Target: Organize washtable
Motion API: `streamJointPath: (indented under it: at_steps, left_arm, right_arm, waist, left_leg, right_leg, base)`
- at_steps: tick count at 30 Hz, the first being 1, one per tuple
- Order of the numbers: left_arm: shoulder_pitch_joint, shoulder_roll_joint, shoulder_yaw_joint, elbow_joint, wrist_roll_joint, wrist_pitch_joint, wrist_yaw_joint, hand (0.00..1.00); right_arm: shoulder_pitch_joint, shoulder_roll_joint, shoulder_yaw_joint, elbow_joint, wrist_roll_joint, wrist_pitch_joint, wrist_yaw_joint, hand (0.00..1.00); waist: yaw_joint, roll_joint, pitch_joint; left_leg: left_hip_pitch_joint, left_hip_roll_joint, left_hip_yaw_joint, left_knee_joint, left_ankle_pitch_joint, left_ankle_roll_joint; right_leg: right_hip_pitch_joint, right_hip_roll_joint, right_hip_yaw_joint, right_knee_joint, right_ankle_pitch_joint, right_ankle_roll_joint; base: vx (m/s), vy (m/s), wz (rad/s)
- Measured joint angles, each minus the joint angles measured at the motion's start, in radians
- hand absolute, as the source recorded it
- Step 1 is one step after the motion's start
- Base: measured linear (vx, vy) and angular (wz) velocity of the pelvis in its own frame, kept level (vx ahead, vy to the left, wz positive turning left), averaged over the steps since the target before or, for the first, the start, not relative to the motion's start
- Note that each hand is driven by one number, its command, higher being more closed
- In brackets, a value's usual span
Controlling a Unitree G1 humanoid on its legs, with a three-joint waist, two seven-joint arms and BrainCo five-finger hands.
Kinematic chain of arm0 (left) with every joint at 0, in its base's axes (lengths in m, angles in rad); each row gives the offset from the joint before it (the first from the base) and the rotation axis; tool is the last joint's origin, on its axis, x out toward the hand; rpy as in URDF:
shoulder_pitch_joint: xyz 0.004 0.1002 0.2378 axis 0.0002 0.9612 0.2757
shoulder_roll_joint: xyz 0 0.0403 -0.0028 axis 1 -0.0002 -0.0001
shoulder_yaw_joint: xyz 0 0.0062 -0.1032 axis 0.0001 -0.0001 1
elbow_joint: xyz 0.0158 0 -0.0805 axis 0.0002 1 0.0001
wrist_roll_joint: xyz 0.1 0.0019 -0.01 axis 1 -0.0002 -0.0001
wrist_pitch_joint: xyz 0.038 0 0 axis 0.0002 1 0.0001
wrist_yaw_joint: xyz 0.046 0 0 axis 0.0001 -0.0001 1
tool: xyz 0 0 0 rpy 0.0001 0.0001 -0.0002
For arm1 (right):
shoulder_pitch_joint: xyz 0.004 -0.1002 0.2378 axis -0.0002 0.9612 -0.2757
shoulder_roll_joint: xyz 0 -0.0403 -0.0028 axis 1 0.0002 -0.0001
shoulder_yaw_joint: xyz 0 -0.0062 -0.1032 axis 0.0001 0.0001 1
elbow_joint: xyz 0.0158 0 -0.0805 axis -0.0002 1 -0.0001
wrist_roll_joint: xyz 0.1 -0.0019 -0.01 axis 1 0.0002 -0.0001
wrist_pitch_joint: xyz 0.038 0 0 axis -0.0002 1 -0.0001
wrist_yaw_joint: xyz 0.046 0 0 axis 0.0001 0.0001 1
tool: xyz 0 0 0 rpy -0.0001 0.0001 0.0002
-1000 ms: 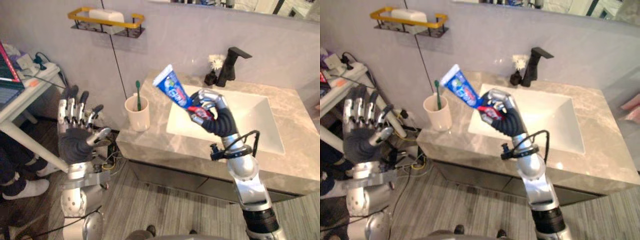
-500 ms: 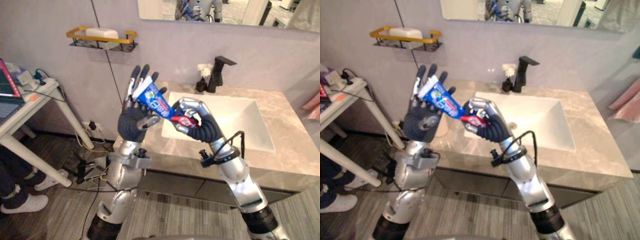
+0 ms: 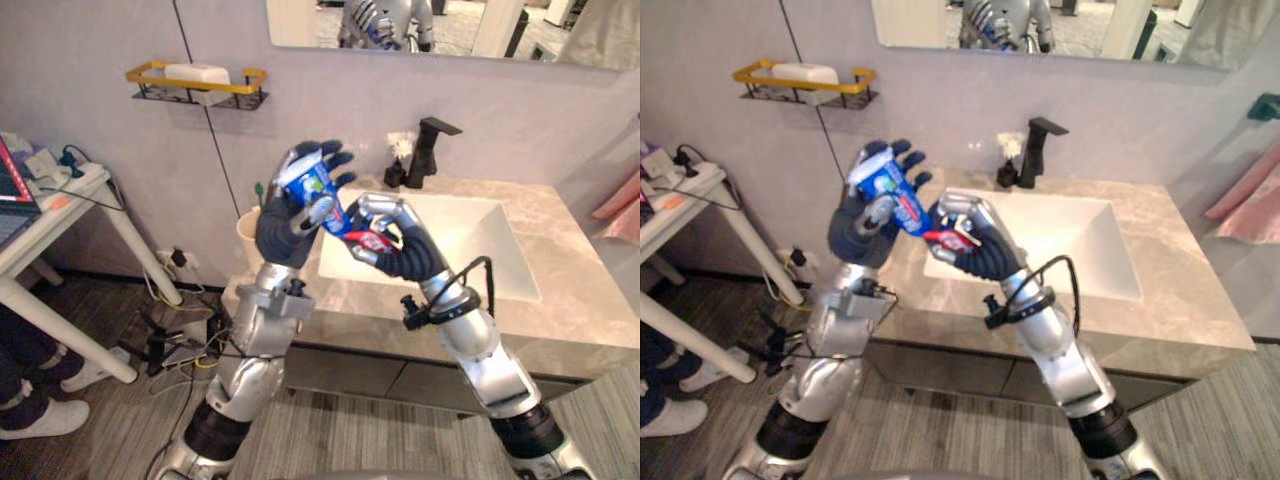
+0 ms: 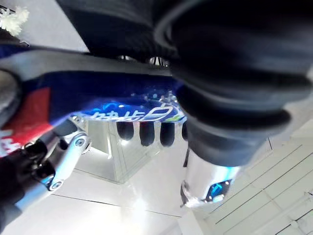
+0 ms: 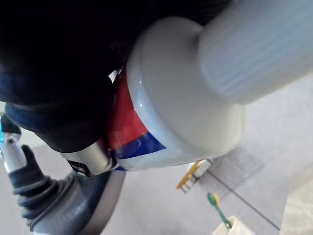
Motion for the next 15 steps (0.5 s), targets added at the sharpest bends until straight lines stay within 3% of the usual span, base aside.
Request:
streamJointPath:
  at_steps: [15]
  left_arm:
    - [-0.042,0.000,0.000,0.023,-0.010,-0.013,0.012,1.00]
  right_arm:
    - [-0.024,-0.005,-0.003,0.019,-0.038,-0.001,0.001,1.00]
  waist:
    - [0.000,-0.004,-0.012]
  left_leg:
    - [0.000,-0.001,0.001,0.001,0.000,0.000]
  right_leg:
    - [0.000,-0.001,0.001,0.001,0.000,0.000]
  base:
    - [0.00,0.000,0.00]
